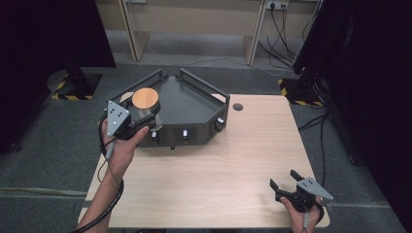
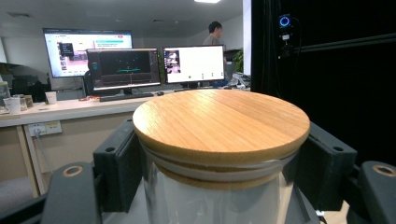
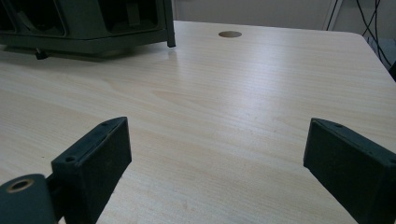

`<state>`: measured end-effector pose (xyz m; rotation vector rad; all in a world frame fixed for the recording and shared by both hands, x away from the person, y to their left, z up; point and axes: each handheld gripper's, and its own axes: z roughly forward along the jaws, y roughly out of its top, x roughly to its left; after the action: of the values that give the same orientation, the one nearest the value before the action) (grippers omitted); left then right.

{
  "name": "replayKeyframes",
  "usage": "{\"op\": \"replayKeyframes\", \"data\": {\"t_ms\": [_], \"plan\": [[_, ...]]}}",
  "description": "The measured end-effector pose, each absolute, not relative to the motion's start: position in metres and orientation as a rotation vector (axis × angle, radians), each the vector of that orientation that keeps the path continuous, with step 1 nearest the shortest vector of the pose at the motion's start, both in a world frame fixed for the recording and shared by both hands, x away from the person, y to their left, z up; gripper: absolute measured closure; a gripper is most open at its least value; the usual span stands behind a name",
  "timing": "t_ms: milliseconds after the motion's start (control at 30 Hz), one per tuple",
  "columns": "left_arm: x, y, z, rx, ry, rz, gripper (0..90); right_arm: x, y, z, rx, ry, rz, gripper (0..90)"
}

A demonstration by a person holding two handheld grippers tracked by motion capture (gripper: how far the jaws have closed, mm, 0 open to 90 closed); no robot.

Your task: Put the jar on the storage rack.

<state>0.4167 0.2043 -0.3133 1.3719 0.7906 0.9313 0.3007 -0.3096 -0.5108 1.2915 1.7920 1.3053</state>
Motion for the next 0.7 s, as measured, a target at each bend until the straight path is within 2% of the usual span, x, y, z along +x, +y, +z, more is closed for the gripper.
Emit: {"op": "replayKeyframes", "data": {"t_ms": [700], "plan": [[0.443, 0.203, -0.307, 1.362, 0.834, 0.954, 26.3, 0.301, -0.309, -0.511, 1.292, 1.796, 1.302, 7.9]]}}
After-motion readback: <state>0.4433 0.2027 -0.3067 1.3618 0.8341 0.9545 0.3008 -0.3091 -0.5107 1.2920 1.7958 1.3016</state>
